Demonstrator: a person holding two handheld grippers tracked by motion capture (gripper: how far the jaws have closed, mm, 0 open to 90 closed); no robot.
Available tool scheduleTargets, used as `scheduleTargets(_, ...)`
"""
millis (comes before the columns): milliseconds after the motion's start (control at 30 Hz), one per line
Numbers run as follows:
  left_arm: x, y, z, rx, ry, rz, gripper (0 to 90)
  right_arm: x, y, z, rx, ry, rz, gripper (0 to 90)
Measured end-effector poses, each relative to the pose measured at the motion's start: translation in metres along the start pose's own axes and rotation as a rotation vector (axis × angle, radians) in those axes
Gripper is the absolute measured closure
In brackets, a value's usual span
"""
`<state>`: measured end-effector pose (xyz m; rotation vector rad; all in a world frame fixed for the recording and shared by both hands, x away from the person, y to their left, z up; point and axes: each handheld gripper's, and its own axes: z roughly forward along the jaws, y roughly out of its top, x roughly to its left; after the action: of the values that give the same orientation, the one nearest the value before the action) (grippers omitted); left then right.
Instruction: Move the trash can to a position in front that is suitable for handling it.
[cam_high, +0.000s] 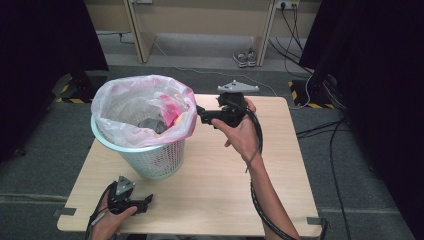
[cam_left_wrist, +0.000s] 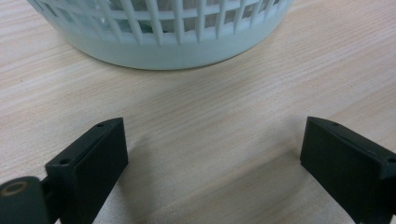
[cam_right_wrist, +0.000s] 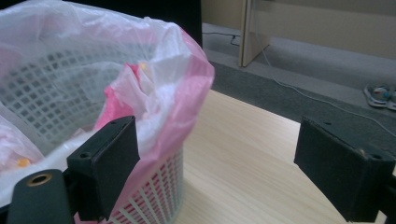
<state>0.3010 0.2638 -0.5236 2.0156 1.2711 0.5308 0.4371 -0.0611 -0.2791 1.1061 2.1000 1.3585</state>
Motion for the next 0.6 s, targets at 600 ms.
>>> scheduleTargets(600, 0.000, 0.000, 0.000, 0.000, -0.001, 0.001, 6.6, 0.020, 0.020, 0.037, 0.077, 0.023, 0.029, 30.1)
